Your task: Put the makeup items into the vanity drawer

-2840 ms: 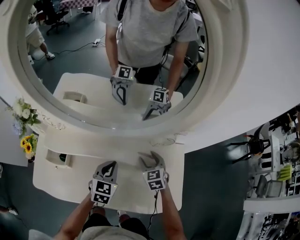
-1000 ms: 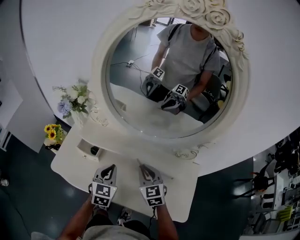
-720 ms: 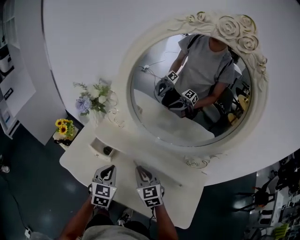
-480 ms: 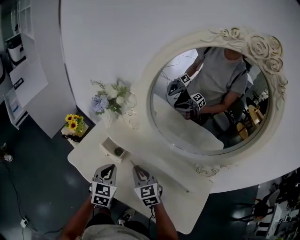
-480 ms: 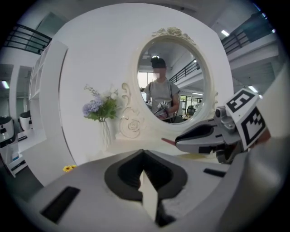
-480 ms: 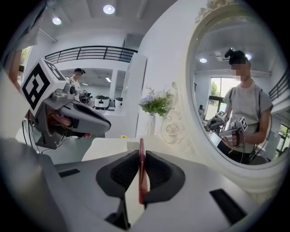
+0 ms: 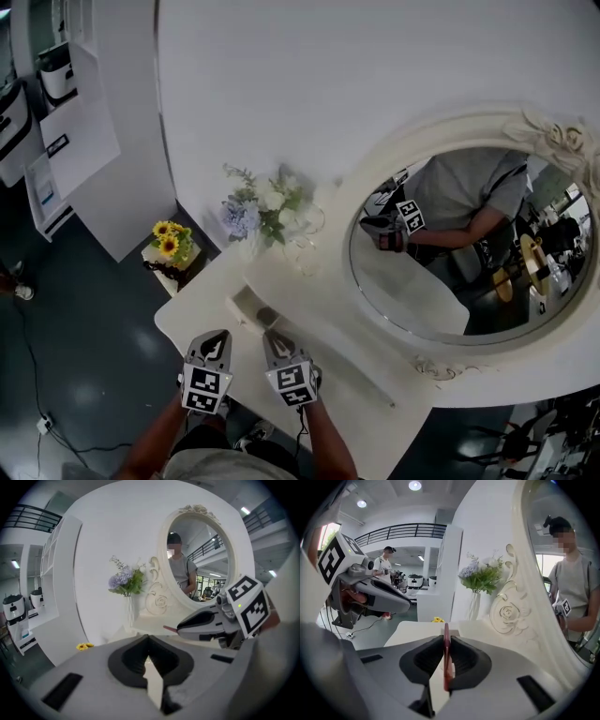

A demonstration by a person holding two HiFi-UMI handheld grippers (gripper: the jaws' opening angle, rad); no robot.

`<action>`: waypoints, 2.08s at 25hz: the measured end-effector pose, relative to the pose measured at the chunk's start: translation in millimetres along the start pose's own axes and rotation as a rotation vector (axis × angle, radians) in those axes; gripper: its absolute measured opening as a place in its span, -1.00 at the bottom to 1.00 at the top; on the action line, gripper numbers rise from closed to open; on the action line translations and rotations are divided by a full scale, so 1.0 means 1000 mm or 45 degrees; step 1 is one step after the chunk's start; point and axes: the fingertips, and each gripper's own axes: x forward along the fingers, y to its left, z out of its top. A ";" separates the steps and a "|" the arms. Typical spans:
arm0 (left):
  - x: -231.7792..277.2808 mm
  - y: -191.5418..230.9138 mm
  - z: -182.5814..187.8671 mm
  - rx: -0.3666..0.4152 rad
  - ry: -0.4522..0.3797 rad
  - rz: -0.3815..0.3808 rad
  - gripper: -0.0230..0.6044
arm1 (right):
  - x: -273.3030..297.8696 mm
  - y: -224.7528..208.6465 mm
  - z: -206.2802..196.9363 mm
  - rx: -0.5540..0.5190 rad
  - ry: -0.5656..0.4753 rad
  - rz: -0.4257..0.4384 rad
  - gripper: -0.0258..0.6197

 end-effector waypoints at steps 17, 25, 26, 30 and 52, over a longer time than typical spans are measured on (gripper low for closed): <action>0.051 0.059 -0.032 -0.049 0.126 -0.026 -0.93 | 0.102 -0.002 -0.017 -0.006 0.152 0.056 -0.74; 0.054 0.062 -0.039 -0.062 0.146 -0.036 -0.93 | 0.110 -0.001 -0.014 0.016 0.133 0.058 -0.74; 0.054 0.063 -0.039 -0.061 0.146 -0.036 -0.93 | 0.110 0.000 -0.013 0.025 0.122 0.057 -0.73; 0.053 0.064 -0.039 -0.059 0.142 -0.035 -0.93 | 0.110 0.006 -0.011 0.054 0.098 0.083 -0.33; 0.051 0.013 0.038 0.103 -0.032 -0.183 -0.93 | 0.003 -0.050 0.027 0.252 -0.141 -0.222 -0.39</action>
